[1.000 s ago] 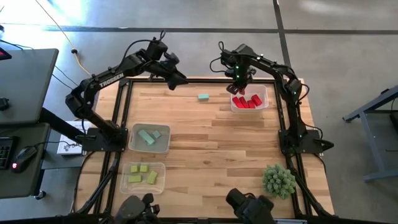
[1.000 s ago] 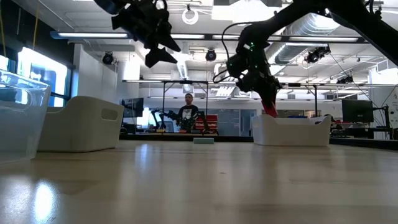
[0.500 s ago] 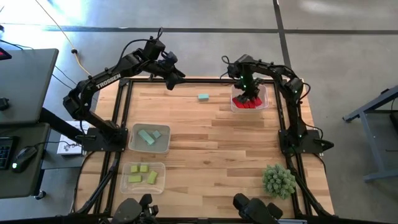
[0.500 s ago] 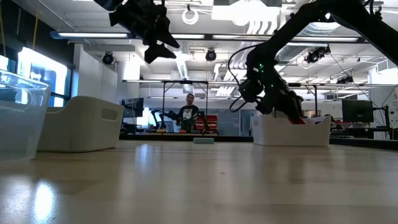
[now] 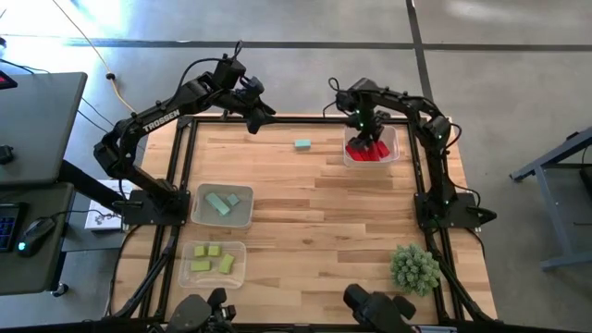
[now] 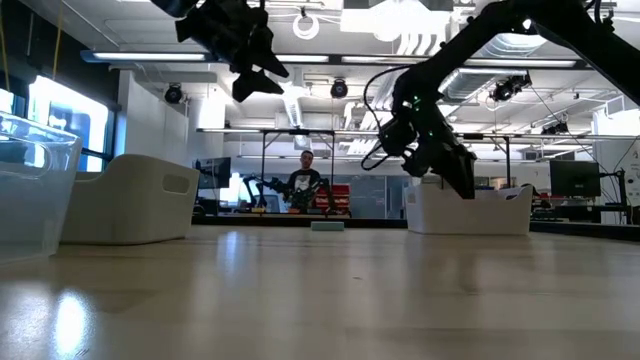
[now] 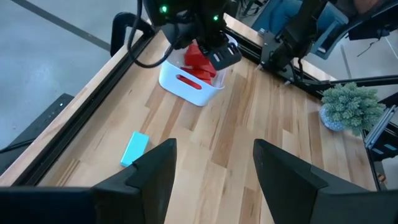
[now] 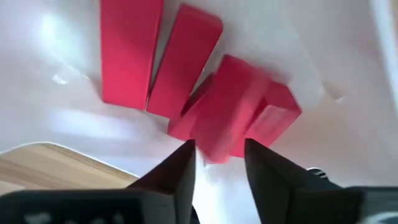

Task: Sort & place blocks by color
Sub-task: Put the red block into the white bin, then put the blue block into the gray bin

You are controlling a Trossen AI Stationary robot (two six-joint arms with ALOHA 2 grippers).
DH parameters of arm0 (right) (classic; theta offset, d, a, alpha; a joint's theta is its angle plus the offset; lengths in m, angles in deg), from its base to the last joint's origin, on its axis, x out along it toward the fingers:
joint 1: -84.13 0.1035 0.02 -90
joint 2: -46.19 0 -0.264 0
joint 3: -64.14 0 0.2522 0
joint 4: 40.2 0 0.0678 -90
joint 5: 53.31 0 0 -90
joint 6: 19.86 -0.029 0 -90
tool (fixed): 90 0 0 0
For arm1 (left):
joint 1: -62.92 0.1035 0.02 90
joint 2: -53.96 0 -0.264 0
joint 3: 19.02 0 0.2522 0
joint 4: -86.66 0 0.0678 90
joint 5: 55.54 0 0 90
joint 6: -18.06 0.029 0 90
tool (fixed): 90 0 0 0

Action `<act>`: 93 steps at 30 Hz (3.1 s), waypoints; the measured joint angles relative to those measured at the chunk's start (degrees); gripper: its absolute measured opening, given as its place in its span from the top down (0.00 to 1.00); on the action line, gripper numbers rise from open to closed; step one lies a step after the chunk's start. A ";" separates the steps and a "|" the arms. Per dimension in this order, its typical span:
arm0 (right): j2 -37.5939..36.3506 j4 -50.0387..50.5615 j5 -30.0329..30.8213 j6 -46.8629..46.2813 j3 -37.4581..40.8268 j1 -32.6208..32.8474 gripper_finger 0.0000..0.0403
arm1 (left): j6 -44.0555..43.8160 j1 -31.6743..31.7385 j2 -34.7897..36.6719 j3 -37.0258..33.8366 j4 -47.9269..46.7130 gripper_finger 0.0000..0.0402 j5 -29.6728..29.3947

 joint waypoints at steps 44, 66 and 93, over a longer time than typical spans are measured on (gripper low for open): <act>-0.04 -30.56 -17.75 12.95 -27.20 10.99 0.55 | 0.53 0.09 7.25 0.01 -7.81 0.50 -13.68; 12.93 -28.07 -17.63 33.24 -27.18 12.09 0.55 | 0.00 0.04 8.52 0.01 -8.11 0.50 -13.66; 19.13 -27.21 -12.33 34.48 -27.13 13.20 0.55 | 0.02 0.03 8.48 0.01 -8.07 0.50 -13.48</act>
